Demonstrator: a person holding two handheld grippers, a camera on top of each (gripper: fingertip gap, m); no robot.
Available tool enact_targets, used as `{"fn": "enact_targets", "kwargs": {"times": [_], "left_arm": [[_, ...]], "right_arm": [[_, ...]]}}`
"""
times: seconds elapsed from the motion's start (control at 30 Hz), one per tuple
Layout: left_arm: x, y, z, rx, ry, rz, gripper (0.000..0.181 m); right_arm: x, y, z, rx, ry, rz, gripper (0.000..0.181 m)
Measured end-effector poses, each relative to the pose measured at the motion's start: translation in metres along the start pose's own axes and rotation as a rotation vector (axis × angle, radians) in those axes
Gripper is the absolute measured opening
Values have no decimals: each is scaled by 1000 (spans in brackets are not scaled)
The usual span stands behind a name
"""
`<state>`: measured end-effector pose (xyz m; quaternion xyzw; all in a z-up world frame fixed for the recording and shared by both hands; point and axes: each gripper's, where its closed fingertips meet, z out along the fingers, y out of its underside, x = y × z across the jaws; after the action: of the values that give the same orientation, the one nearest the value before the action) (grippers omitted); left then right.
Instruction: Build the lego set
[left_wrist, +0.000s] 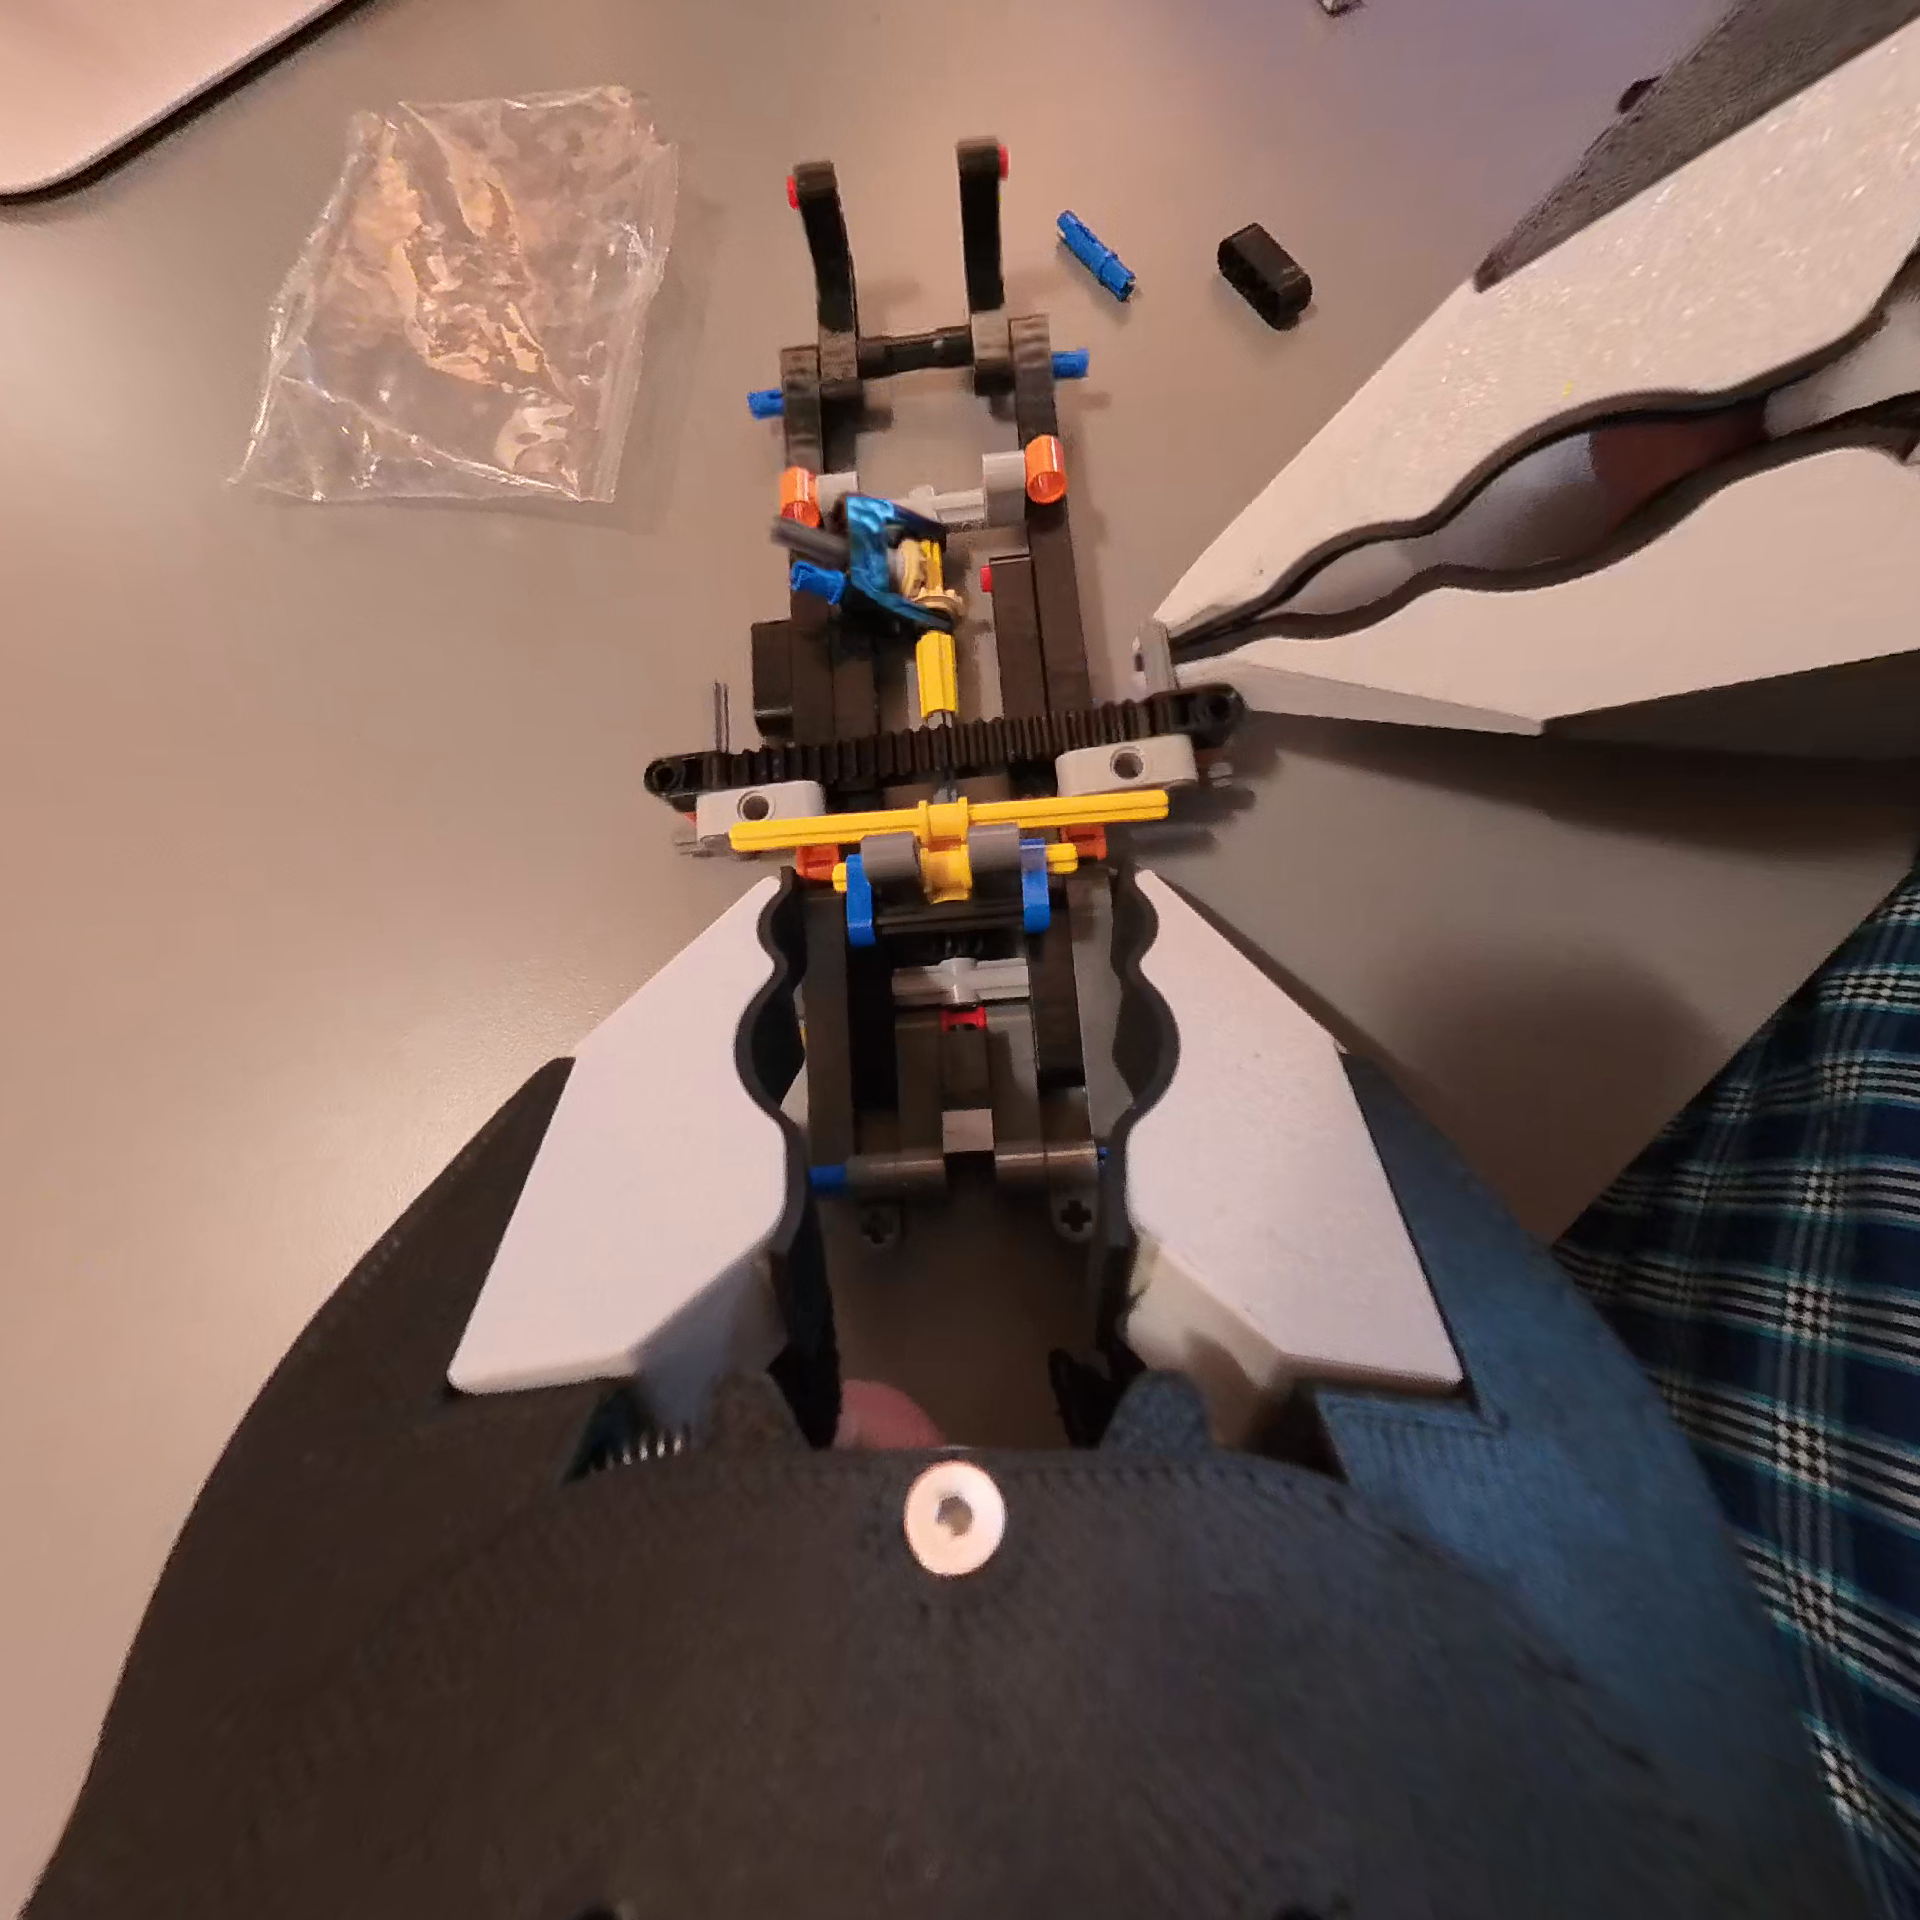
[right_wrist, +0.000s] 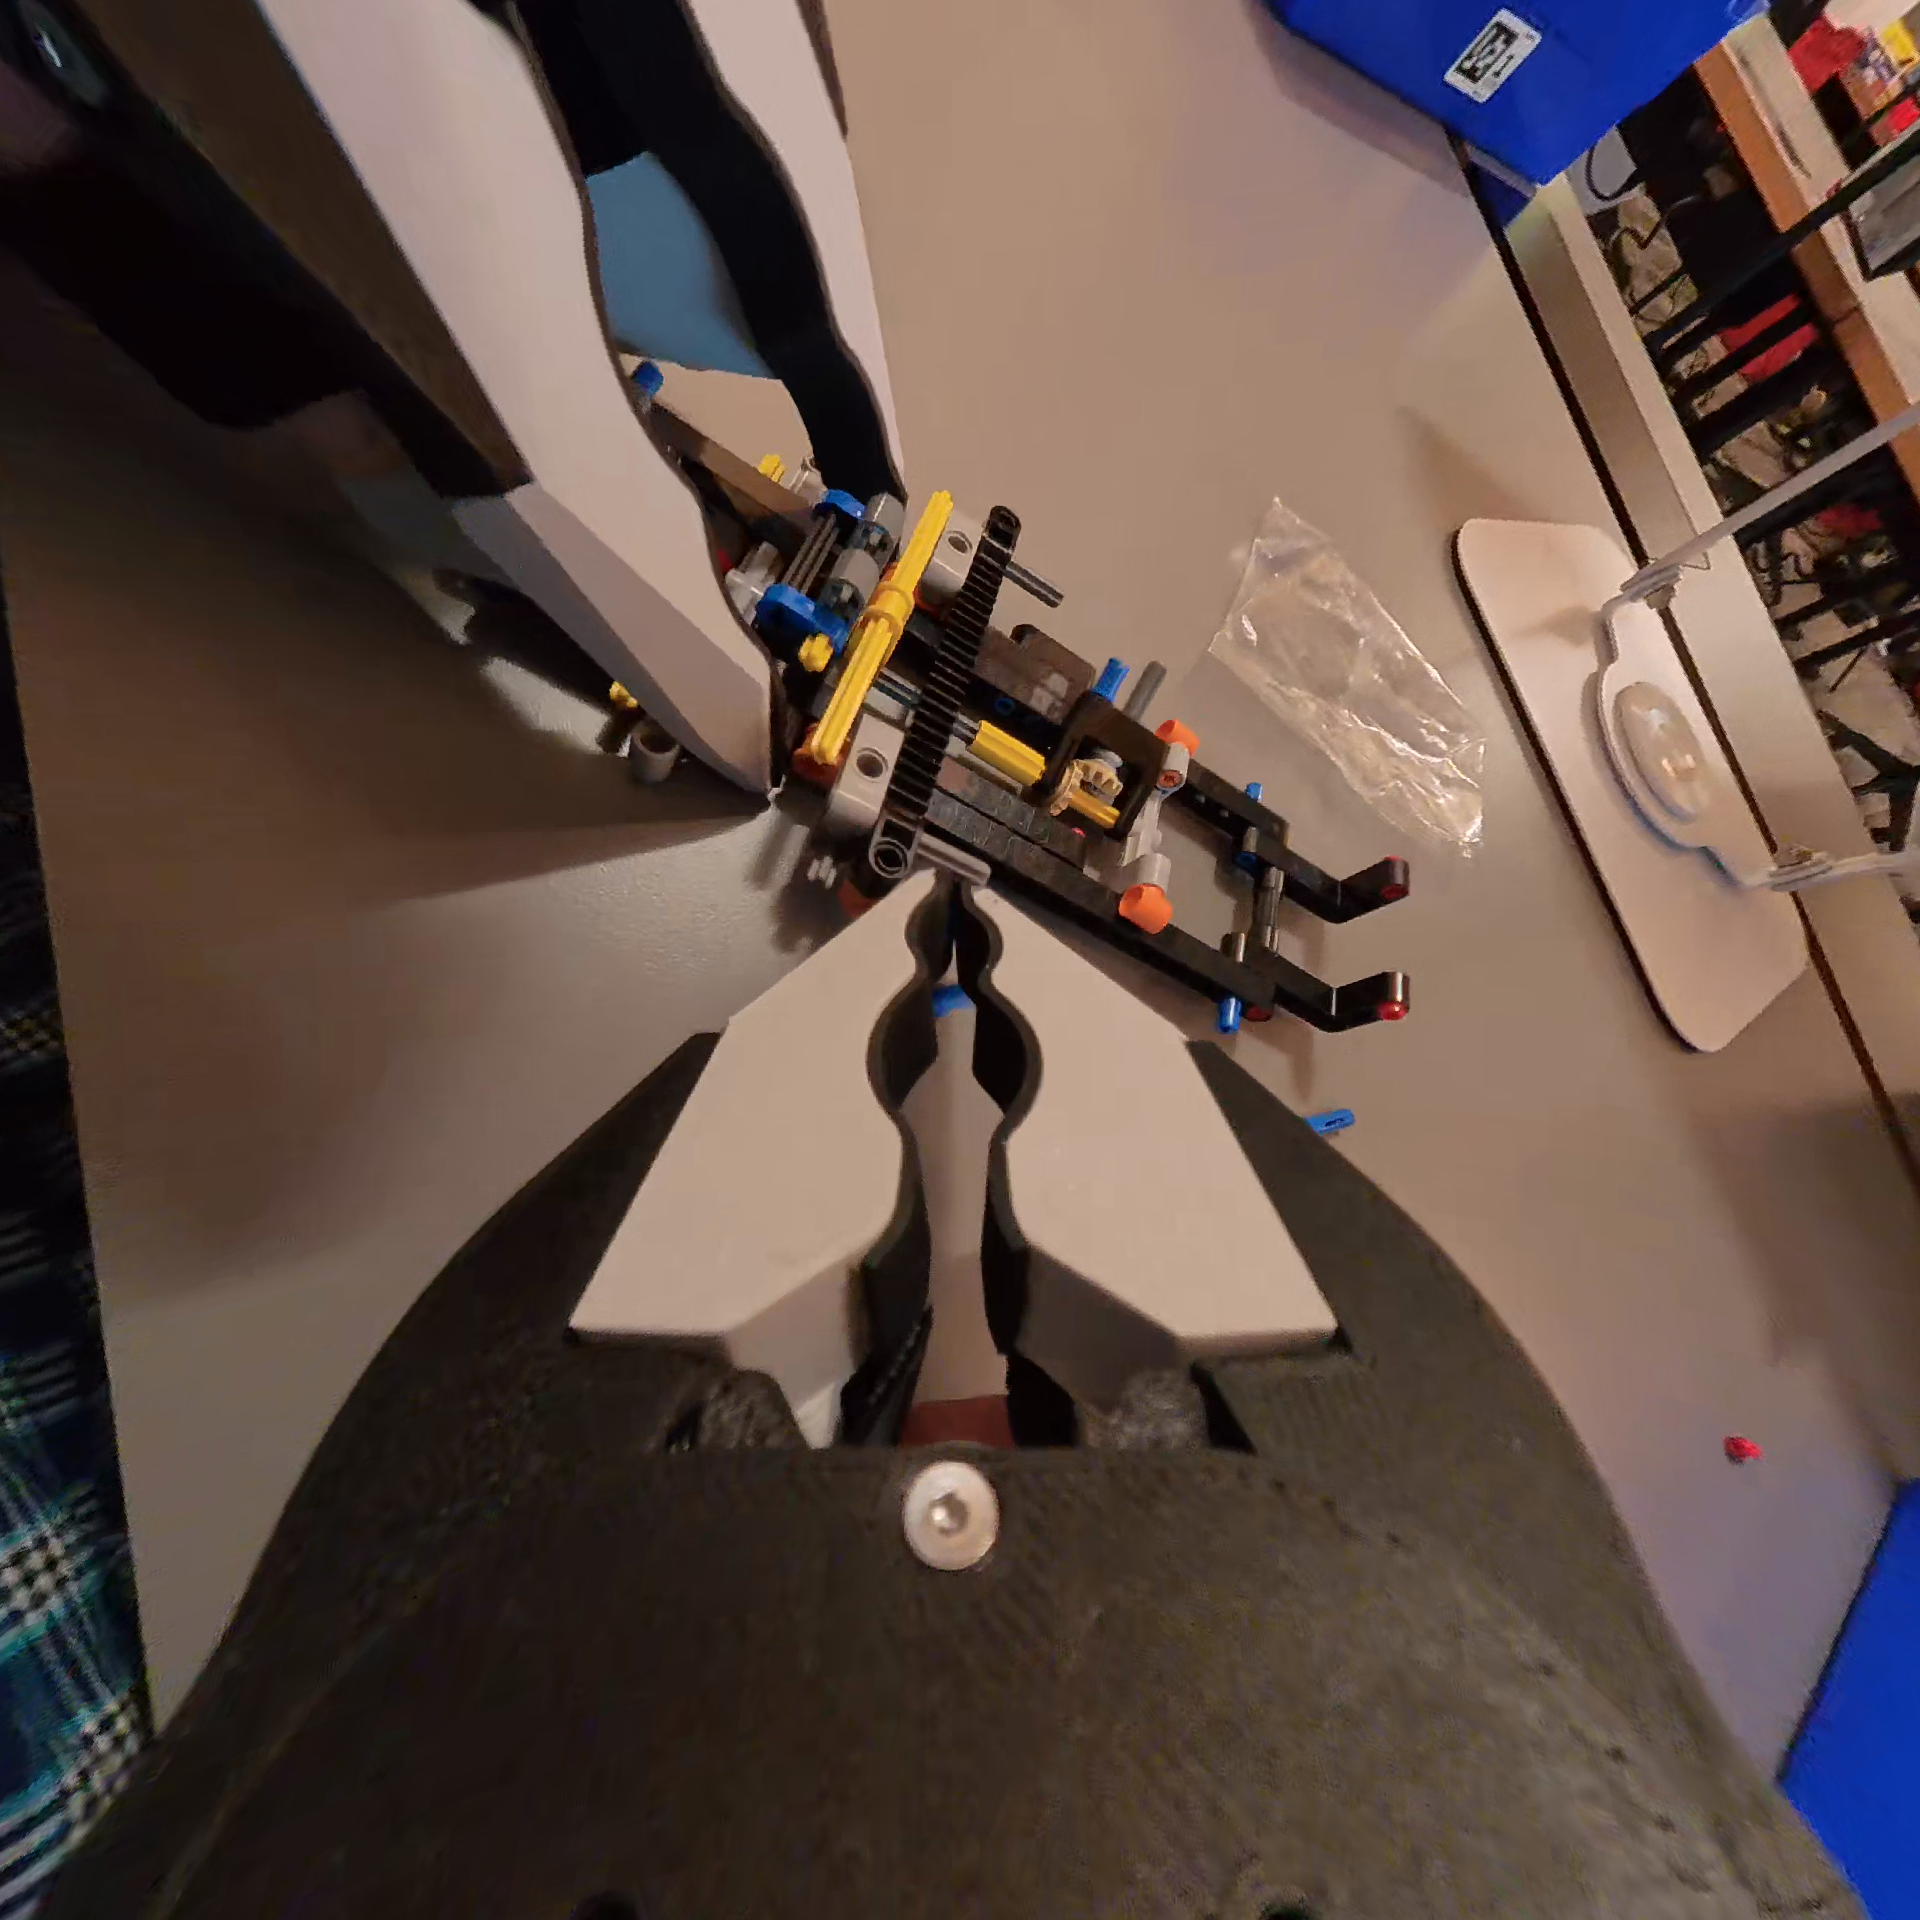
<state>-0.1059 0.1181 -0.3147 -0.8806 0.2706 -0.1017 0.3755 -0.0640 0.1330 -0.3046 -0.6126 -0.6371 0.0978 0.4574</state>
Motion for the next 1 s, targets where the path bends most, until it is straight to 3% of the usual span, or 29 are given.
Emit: {"fn": "enact_targets", "kwargs": {"times": [0.03, 0.37, 0.77, 1.0], "left_arm": [[1, 0, 0, 1, 5, 1, 57], [-2, -1, 0, 2, -12, 0, 57], [-7, -2, 1, 3, -51, -12, 57], [-8, -2, 1, 3, -63, -15, 57]], "right_arm": [[-1, 0, 1, 1, -6, -21, 0], [1, 8, -1, -30, -88, 56, 0], [24, 30, -43, 61, -235, 330, 3], [-28, 37, -76, -26, -462, 328, 23]]}}
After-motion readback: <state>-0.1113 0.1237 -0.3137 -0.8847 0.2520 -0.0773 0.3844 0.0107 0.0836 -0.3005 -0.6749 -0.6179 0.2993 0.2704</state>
